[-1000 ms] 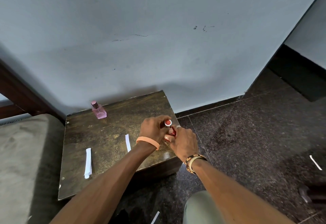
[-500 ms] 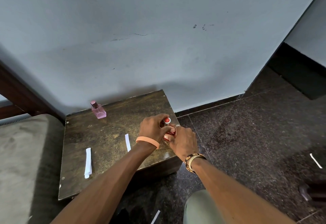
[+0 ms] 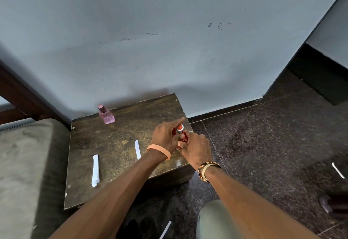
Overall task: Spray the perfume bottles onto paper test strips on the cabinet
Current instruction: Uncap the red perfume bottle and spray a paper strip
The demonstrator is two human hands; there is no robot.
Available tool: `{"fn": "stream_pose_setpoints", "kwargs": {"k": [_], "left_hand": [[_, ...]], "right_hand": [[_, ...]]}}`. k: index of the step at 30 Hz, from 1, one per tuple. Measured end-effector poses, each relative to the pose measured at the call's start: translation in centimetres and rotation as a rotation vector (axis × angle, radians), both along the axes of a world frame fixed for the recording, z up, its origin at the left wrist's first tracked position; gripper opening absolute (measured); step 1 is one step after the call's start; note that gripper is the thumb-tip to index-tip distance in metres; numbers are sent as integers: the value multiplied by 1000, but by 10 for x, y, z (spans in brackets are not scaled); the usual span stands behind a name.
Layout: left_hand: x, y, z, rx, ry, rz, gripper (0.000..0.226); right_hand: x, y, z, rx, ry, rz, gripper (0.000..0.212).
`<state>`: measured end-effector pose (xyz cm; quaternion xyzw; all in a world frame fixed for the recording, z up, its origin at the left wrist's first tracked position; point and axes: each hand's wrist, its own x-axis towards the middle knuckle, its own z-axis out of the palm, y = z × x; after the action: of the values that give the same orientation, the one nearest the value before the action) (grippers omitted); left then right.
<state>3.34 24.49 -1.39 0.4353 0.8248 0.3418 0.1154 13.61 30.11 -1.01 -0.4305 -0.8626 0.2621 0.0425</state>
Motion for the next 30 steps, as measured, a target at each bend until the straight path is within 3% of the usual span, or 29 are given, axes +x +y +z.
{"fn": "stream_pose_setpoints", "kwargs": {"k": [5,9,13,19,25,28,30], "left_hand": [[-5,-3,0,42,17,24,33],[-2,-3,4,86,-49,78,37],[-1,-2,7,19,-83,-16,51],[-4,-6,4,60,-7,52,32],[-6,-2,5,-16,-41,-11,54],[-8,-3,8,-33,21,-51,35],[-7,-7,8,46,16,41,28]], "right_hand": [[2,0,-1,14,-1,1,22],[2,0,0,11,5,-9,21],[1,-1,-1,1,10,-8,24],[1,-1,0,1,-5,1,27],[1,-1,1,4,-3,-6,24],[1,-3,1,8,-12,-6,27],[1,-4,1,12,-12,-13,28]]}}
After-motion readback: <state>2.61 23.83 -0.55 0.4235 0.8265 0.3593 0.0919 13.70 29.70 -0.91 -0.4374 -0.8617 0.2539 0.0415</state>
